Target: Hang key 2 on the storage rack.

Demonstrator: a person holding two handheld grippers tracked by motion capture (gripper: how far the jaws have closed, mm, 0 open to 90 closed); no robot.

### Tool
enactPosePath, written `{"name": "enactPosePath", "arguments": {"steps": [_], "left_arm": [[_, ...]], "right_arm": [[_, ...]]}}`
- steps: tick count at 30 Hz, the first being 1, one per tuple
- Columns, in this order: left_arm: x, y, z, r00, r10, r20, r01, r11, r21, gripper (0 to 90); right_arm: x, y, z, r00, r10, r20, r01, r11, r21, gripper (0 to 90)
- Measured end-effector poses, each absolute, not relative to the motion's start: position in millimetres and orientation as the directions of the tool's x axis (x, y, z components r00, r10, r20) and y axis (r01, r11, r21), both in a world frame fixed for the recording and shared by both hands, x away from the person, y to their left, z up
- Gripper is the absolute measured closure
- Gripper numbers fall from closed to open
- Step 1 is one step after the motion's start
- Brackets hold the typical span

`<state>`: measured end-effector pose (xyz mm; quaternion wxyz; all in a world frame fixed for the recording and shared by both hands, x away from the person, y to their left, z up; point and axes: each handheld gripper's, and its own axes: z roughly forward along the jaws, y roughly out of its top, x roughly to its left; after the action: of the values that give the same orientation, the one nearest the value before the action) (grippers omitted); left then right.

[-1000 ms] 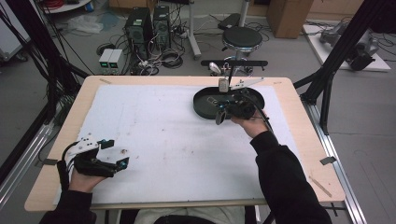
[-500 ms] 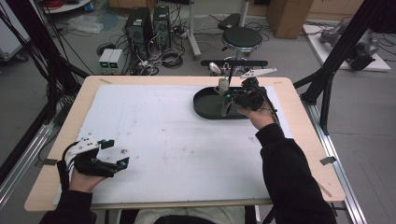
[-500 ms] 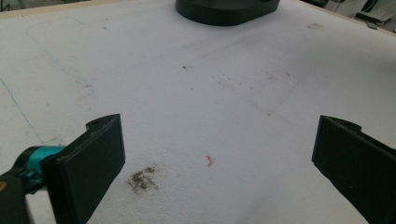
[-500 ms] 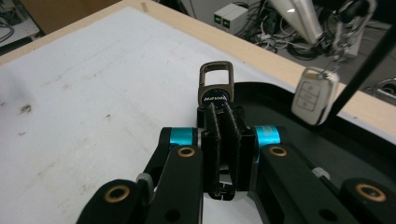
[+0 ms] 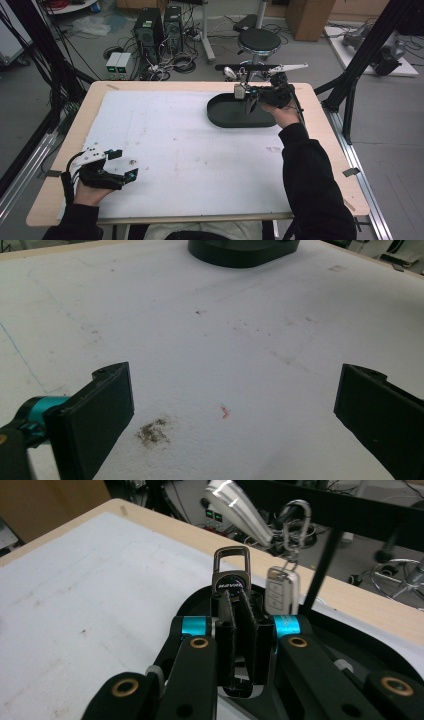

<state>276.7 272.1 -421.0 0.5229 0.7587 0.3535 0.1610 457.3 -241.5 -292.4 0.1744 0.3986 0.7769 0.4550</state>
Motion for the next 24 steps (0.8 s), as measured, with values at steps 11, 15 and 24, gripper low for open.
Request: {"name": "enactPosePath", "arguments": {"steps": [11, 15, 24], "left_arm": [[277.2, 272.4, -421.1, 0.695, 0.707, -0.128, 0.369, -0.199, 0.908, 3.0], [277.2, 272.4, -421.1, 0.695, 0.708, -0.128, 0.37, -0.199, 0.908, 3.0], [277.4, 272.8, -421.1, 0.695, 0.707, -0.13, 0.369, -0.197, 0.908, 3.0]], "right_arm": [[467.7, -261.8, -285.1, -0.569, 0.816, 0.102, 0.476, 0.225, 0.85, 85.5], [472.3, -267.4, -284.5, -0.543, 0.835, 0.092, 0.476, 0.215, 0.853, 85.5], [479.7, -276.8, -285.1, -0.47, 0.877, 0.096, 0.478, 0.162, 0.863, 85.3]]}}
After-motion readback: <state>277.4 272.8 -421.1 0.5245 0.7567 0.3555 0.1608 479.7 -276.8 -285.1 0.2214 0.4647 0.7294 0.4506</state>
